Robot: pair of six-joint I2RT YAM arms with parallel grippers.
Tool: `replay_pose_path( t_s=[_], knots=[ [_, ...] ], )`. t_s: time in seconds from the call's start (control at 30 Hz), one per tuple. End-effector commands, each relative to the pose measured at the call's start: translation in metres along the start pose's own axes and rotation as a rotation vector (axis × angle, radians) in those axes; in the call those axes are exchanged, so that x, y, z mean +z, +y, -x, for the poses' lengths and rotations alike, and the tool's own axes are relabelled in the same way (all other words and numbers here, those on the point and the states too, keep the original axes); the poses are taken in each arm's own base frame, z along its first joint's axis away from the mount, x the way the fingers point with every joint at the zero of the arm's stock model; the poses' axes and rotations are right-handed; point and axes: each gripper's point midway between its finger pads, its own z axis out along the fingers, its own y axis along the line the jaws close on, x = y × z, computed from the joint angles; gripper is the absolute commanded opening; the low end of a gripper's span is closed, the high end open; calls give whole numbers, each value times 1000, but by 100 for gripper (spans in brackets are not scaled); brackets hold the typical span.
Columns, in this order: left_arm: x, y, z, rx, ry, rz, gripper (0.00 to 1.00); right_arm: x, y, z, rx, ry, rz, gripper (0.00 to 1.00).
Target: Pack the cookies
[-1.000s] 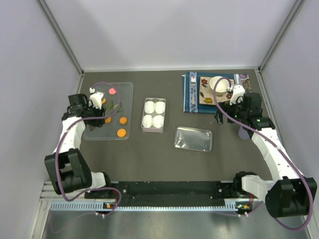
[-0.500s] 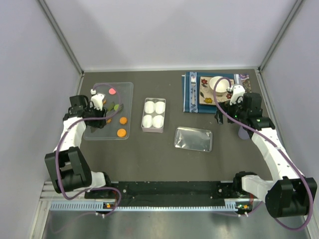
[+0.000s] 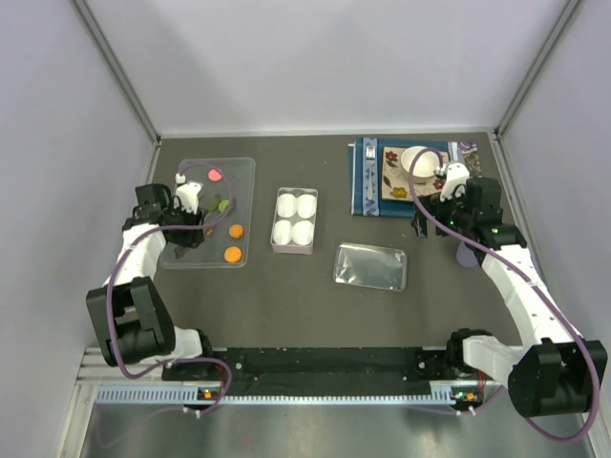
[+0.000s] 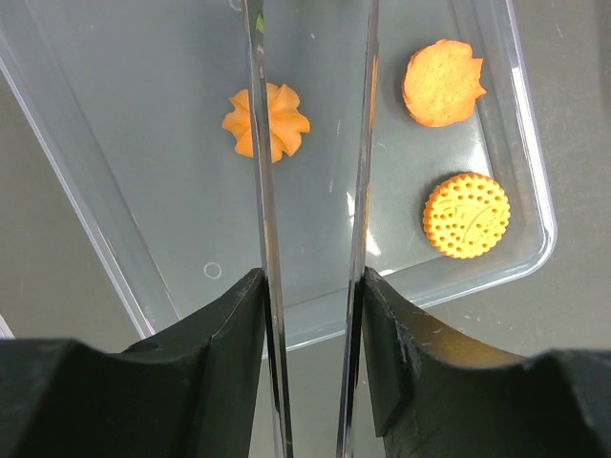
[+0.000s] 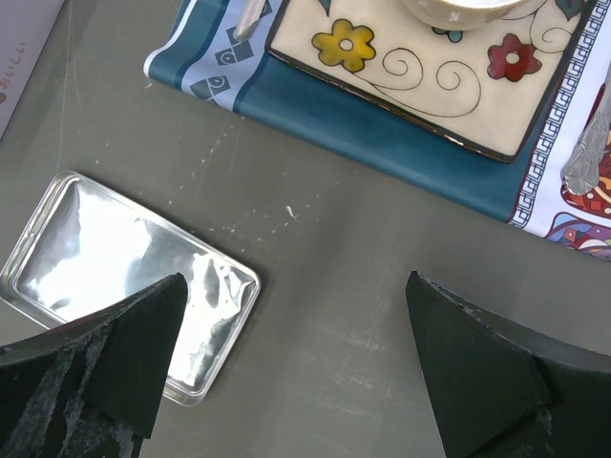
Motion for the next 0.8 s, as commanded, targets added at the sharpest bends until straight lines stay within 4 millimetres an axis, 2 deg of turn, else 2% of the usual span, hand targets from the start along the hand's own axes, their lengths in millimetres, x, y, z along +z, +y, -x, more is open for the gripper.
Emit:
replay_pose_path(
  t_s=[0.0, 0.2, 0.4, 0.57, 0.63, 0.67, 0.77],
  knots=[
    [0, 4, 6, 28, -30, 14, 47, -8, 1, 32, -36, -81, -5, 99],
    [1, 3, 2, 30, -15, 6, 43, -9, 1, 33, -37, -84, -4, 99],
    [-3, 1, 4, 42, -22, -1, 34, -8, 1, 32, -36, -80, -2, 99],
    [-13, -6, 12, 48, -41, -29, 10, -7, 1, 32, -36, -80, -2, 99],
    [-17, -7, 16, 55, -55, -33, 6, -7, 1, 31, -35, -77, -1, 99],
    [-21, -10, 18, 58, -63, -41, 1, -7, 2, 31, -34, -77, 0, 99],
    [-31, -14, 26, 67, -89, -53, 0, -7, 2, 32, -35, -79, 1, 99]
  ],
)
